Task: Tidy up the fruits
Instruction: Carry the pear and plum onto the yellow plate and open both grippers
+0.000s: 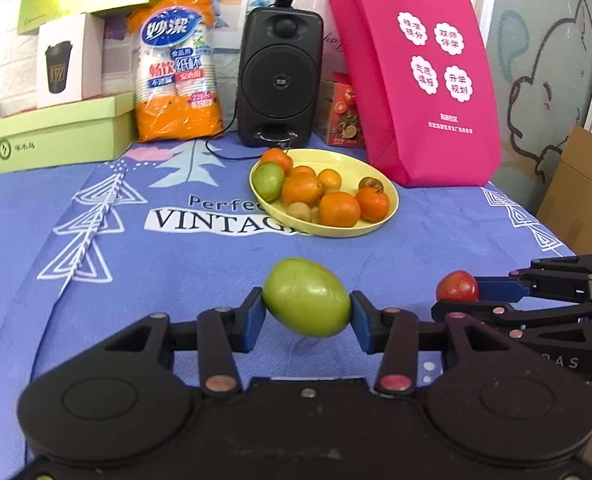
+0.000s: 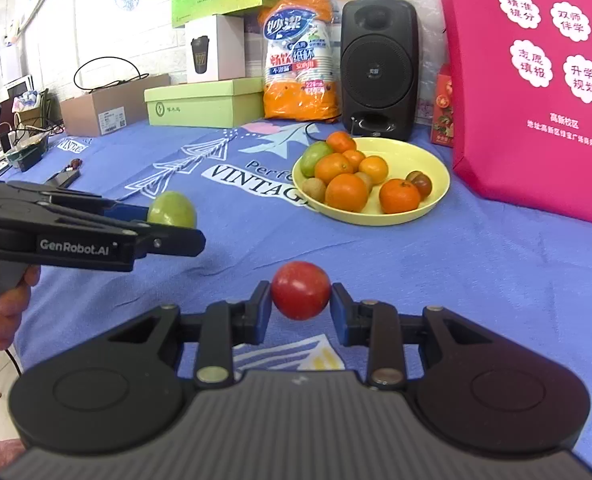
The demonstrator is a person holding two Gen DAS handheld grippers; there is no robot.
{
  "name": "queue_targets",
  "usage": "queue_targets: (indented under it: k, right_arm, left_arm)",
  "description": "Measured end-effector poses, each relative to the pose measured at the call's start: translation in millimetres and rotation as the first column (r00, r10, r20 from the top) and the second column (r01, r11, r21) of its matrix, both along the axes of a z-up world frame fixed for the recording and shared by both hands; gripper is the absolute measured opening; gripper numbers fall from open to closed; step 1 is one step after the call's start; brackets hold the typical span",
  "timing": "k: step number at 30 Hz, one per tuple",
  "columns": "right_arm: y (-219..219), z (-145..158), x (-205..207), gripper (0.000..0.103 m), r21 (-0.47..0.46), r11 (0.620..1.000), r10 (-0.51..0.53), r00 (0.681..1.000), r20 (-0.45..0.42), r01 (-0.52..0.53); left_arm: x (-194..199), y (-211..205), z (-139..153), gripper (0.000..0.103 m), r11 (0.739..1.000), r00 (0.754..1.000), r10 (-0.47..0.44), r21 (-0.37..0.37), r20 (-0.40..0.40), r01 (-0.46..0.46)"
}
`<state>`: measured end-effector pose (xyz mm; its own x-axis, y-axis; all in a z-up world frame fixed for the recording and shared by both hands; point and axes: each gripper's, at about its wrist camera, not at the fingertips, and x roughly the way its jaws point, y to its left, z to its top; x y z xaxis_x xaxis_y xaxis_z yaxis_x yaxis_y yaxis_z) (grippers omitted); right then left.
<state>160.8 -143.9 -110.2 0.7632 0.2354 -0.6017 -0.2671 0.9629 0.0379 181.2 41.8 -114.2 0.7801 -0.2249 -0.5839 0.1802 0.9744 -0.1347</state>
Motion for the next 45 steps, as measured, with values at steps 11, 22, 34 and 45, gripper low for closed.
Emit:
queue_targets:
  k: [11, 22, 34, 45]
  right_arm:
    - [-10, 6, 5, 0.031, 0.008, 1.0, -0.023, 1.0, 0.006, 0.023]
    - [-15, 15, 35, 0.031, -0.018, 0.999, -0.037, 0.999, 0.02, 0.038]
    - [-30, 32, 113, 0.031, -0.038, 0.998, -0.039, 0.997, 0.062, 0.041]
    - [-31, 8, 175, 0.031, -0.077, 0.997, -0.028, 0.999, 0.019, 0.029]
  left_arm:
    - [11, -9, 3, 0.045, 0.999, 0.999, -0.036, 0.021, -0.01, 0.036]
    - [53, -18, 8, 0.045, 0.997, 0.997, -0.07, 0.04, -0.032, 0.072]
    - [172, -38, 35, 0.045, 0.995, 0.997, -0.076, 0.068, -0.012, 0.076]
    - [272, -55, 8, 0.045, 0.992, 0.995, -0.036, 0.116, -0.092, 0.047]
